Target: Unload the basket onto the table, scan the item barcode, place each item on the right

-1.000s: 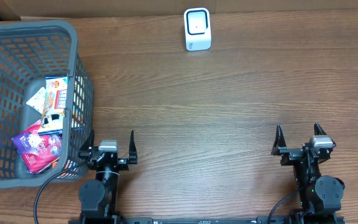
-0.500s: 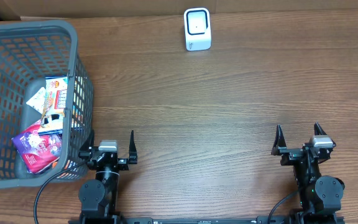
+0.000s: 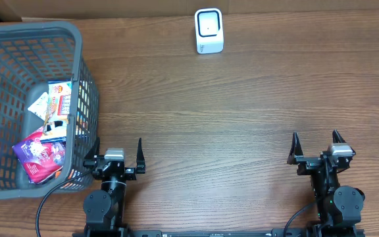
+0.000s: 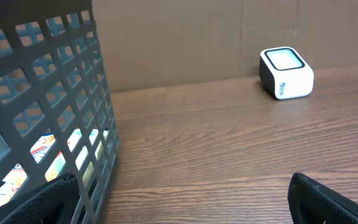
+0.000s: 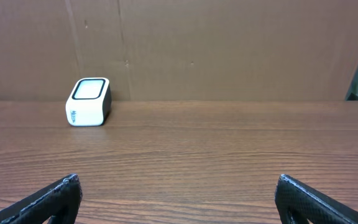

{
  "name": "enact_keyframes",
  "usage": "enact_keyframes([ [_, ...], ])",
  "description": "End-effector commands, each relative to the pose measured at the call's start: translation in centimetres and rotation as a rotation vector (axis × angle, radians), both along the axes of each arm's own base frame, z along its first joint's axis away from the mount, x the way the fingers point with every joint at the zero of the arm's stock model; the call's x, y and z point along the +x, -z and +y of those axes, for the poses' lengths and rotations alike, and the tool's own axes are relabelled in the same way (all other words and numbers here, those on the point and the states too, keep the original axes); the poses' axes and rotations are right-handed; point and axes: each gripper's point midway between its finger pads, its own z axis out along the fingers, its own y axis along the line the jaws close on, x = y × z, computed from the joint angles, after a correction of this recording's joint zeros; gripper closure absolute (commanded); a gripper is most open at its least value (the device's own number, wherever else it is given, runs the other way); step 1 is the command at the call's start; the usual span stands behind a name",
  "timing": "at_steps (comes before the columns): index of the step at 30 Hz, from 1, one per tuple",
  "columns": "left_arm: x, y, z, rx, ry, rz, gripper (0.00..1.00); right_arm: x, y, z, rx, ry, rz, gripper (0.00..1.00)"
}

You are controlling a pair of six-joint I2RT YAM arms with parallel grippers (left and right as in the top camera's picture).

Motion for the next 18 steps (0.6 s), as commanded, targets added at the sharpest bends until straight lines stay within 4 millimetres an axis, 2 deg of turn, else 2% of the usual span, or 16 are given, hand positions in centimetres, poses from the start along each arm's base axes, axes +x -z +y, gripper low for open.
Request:
enact_keyframes([
  [1, 0.0, -0.05, 0.06, -0.014, -0.003, -0.009, 0.0, 0.03, 0.19, -0.2, 0.003, 0.011, -0.003, 0.0],
  [18, 0.0, -0.07, 0.18, -0.008, -0.01, -0.01, 0.0, 0.03, 0.19, -0.2, 0.004, 0.011, -0.003, 0.0],
])
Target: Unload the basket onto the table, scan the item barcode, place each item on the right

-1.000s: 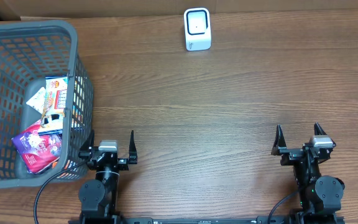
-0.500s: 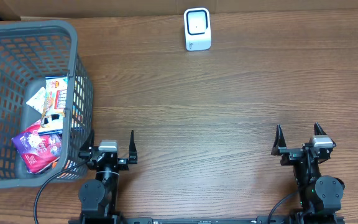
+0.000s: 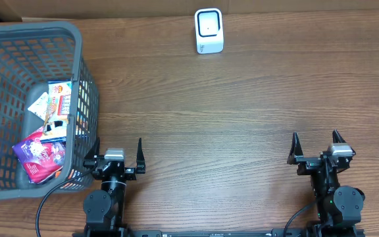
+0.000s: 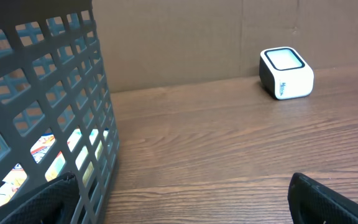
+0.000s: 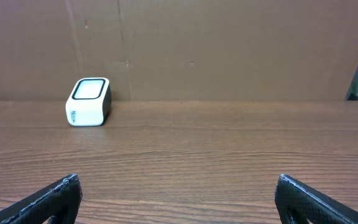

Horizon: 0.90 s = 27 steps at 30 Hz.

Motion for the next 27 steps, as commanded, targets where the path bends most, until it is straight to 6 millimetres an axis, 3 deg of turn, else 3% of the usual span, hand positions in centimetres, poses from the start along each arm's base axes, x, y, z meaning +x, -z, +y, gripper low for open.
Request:
enact_keyframes([
  [1, 0.0, -0.1, 0.5, 0.013, -0.025, -0.011, 0.0, 0.0, 0.2, -0.2, 0.003, 0.011, -0.003, 0.0],
  [12, 0.0, -0.2, -0.3, 0.012, 0.017, -0.014, 0.0, 0.0, 0.2, -0.2, 0.003, 0.011, -0.003, 0.0],
  [16, -0.8, -0.7, -5.6, -0.059, 0.329, -0.025, 0.0, 0.0, 0.2, -0.2, 0.003, 0.011, -0.003, 0.0],
  [18, -1.5, -0.9, -7.4, -0.065, 0.439, -0.031, 0.0, 0.0, 0.2, -0.2, 0.003, 0.011, -0.003, 0.0],
  [23, -2.1, -1.9, -8.4, -0.154, 0.501, -0.029, 0.0, 0.0, 0.2, -0.2, 0.003, 0.011, -0.003, 0.0],
  [27, -3.1, -5.3, -9.1, -0.151, 0.555, -0.09, 0.0, 0.0, 0.2, -0.2, 0.003, 0.011, -0.003, 0.0],
])
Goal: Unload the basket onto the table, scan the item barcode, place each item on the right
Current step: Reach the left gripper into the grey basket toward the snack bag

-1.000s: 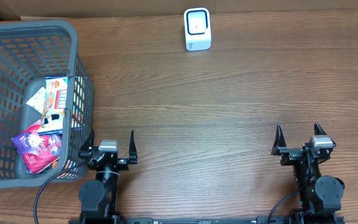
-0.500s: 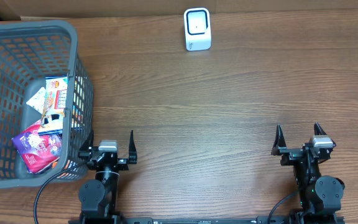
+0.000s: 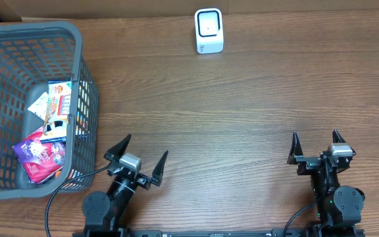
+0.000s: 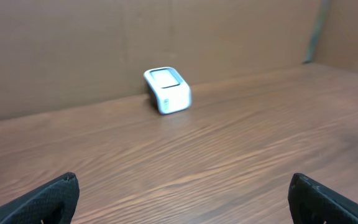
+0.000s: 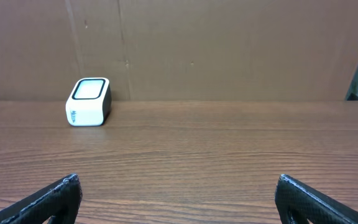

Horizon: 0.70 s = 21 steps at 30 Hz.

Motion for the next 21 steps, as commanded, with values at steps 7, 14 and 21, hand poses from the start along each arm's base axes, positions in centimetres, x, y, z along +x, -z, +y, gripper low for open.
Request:
enact_keyframes([
  [7, -3.2, -12.0, -1.9, -0.088, 0.135, -0.16, 0.0, 0.0, 0.2, -0.2, 0.003, 0.011, -0.002, 0.0],
  [14, -1.0, -21.0, -1.9, -0.154, 0.135, -0.085, 0.0, 0.0, 0.2, -0.2, 0.003, 0.011, -0.002, 0.0],
  [21, 4.3, -30.6, -0.5, 0.153, 0.046, 0.074, 0.0, 0.0, 0.2, -0.2, 0.004, 0.011, -0.002, 0.0],
])
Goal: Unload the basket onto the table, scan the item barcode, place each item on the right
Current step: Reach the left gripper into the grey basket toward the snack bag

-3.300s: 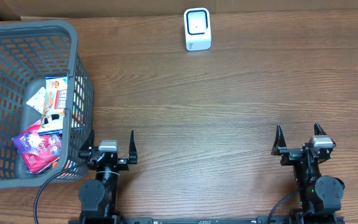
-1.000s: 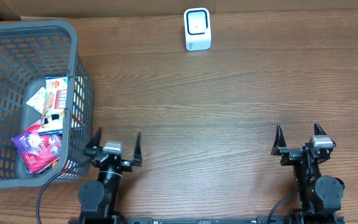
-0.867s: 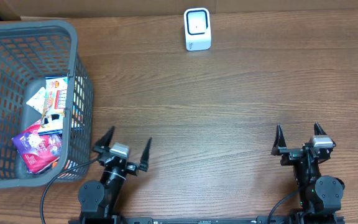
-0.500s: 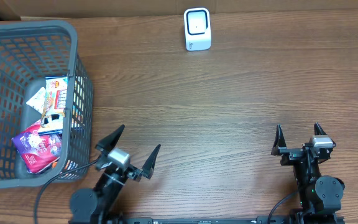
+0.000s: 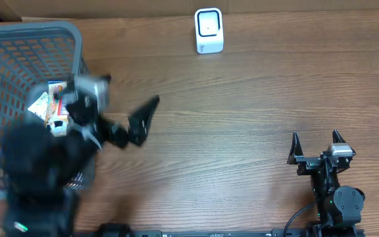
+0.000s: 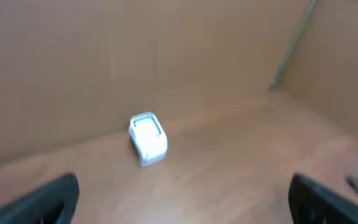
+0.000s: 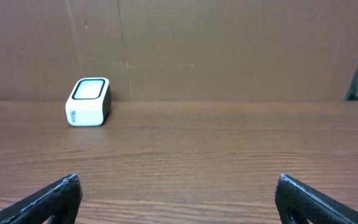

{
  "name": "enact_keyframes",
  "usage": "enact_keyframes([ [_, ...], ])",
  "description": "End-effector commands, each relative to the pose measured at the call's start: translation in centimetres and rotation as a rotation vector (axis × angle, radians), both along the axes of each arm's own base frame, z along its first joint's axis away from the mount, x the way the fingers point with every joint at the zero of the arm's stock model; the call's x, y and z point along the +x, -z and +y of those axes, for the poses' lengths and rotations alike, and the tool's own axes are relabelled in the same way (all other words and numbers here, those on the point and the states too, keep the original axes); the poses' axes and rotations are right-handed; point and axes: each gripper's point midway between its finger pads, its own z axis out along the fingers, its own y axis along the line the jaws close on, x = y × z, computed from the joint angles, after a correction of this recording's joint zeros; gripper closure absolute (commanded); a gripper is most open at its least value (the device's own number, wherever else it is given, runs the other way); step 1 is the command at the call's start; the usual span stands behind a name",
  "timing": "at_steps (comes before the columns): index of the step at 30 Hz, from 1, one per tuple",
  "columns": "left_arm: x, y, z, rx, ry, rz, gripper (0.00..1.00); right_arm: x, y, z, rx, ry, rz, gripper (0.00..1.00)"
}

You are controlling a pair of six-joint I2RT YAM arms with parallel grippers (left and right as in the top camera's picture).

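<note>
The white barcode scanner [image 5: 209, 30] stands at the table's far edge; it also shows in the left wrist view [image 6: 148, 138] and the right wrist view [image 7: 88, 102]. Snack packets [image 5: 45, 104] lie in the grey basket [image 5: 18, 46], partly hidden by my left arm. My left gripper [image 5: 107, 108] is raised and blurred over the basket's right wall, open, with nothing between its fingers [image 6: 182, 199]. My right gripper [image 5: 316, 146] rests open at the near right edge, empty [image 7: 179, 199], far from the scanner.
A brown cardboard wall [image 7: 229, 43] backs the table beyond the scanner. The basket fills the left side of the wooden table [image 5: 255, 99]. The left arm's bulk covers the basket's near right corner in the overhead view.
My left arm has risen from the near edge and now sits over the basket's right wall, blurred. Its view shows the scanner from higher up. The right arm has not moved.
Both arms first rested at the near edge with grippers open, the left one facing the basket wall. Then the left gripper was turned to the right, facing the scanner. Now it is lifted above the basket's right side, still open and empty.
</note>
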Motion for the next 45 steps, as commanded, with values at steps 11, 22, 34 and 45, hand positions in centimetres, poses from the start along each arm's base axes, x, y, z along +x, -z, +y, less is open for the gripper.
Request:
enact_keyframes([
  [11, 1.9, -7.1, 10.2, 0.182, -0.593, 0.267, 0.0, 0.0, 0.2, -0.2, 0.004, 0.011, -0.002, 0.0],
  [22, -0.3, -1.7, 17.3, 0.101, -0.984, 0.568, 0.0, 0.0, 0.2, -0.2, 0.004, 0.011, -0.002, 0.0],
  [34, 2.5, 6.0, 23.0, -0.028, -0.965, 0.922, 0.0, 0.0, 0.2, -0.2, 0.004, 0.011, -0.002, 0.0],
  [45, 5.8, 11.7, 24.8, 0.002, -0.934, 1.105, 0.0, 0.0, 0.2, -0.2, 0.004, 0.011, -0.002, 0.0],
])
